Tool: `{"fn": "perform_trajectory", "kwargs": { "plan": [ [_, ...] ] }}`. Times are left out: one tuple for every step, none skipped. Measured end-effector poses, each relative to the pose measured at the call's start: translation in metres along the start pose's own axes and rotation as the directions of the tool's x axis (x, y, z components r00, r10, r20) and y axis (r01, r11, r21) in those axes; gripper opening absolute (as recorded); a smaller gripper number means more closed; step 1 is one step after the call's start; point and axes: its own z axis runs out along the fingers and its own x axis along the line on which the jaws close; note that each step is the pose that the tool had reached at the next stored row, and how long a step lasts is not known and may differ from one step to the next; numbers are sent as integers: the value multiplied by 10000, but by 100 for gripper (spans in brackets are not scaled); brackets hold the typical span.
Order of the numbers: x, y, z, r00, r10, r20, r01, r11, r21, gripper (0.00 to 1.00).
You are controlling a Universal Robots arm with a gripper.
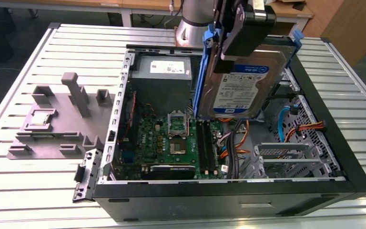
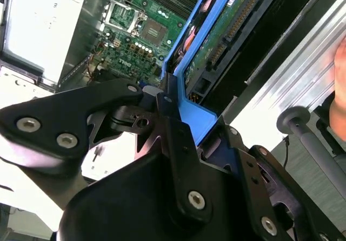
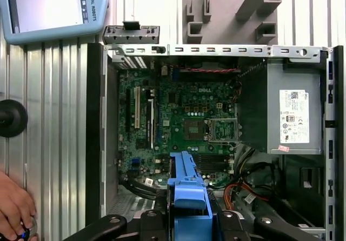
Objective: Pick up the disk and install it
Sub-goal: 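Insert the disk into the insertion slot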
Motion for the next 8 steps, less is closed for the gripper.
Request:
{"fn": "perform_trajectory", "kwargs": {
  "plan": [
    [16,0,1,10000,0,-4,0,10000,1,37],
    [31,-2,2,10000,0,-8,0,10000,1,37],
    [40,-5,2,10000,0,-16,0,10000,1,37],
    [47,-12,3,10000,0,-24,0,10000,1,37],
    [52,-25,6,10000,1,-31,-1,10000,1,37],
    [55,-39,7,10000,1,-40,-1,10000,1,37],
    [57,-54,8,10000,1,-50,-1,10000,1,37],
    [59,-71,10,10000,1,-60,-1,10000,1,37]
  ]
}}
